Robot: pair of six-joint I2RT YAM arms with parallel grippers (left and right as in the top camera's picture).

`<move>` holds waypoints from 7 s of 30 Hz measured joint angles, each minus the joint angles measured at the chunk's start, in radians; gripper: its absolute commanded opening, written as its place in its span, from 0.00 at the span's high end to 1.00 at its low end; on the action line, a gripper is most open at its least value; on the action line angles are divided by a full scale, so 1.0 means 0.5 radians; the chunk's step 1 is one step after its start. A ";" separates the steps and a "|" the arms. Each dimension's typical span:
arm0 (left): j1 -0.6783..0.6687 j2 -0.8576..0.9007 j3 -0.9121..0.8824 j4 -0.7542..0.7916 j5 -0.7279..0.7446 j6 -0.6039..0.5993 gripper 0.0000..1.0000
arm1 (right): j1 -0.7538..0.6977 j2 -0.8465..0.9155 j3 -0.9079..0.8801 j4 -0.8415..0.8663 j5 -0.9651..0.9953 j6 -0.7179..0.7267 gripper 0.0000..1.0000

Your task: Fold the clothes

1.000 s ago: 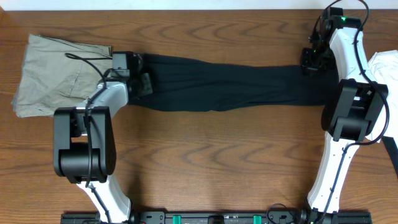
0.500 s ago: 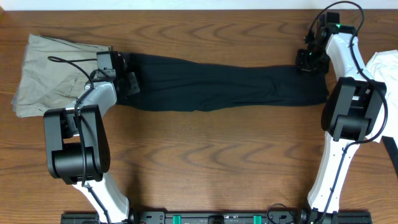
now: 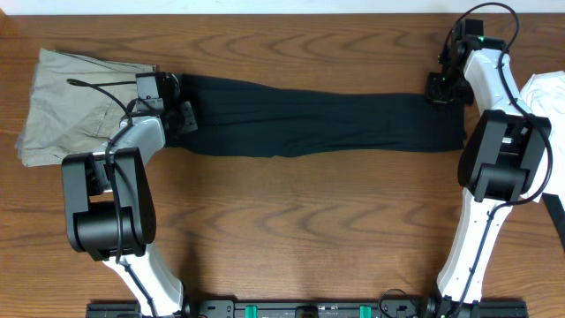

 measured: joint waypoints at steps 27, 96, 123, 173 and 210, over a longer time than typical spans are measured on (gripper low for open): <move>0.008 -0.826 0.018 -0.402 -0.024 0.039 0.02 | -0.151 -0.001 1.140 -1.113 -0.022 0.086 0.30; 0.005 -0.862 0.023 -0.813 -0.024 0.027 0.02 | -0.494 -0.026 0.076 -0.617 -0.414 -0.392 0.99; 0.005 -0.862 0.023 -0.816 -0.024 0.026 0.02 | 0.252 -0.026 0.306 -0.938 -0.004 -0.296 0.98; 0.005 -0.862 0.023 -0.845 -0.024 0.027 0.02 | 0.269 -0.005 0.574 -1.021 -0.349 -0.253 0.93; 0.005 -0.862 0.023 -0.864 -0.024 0.027 0.02 | 0.244 -0.128 0.636 -1.012 -0.430 -0.208 0.01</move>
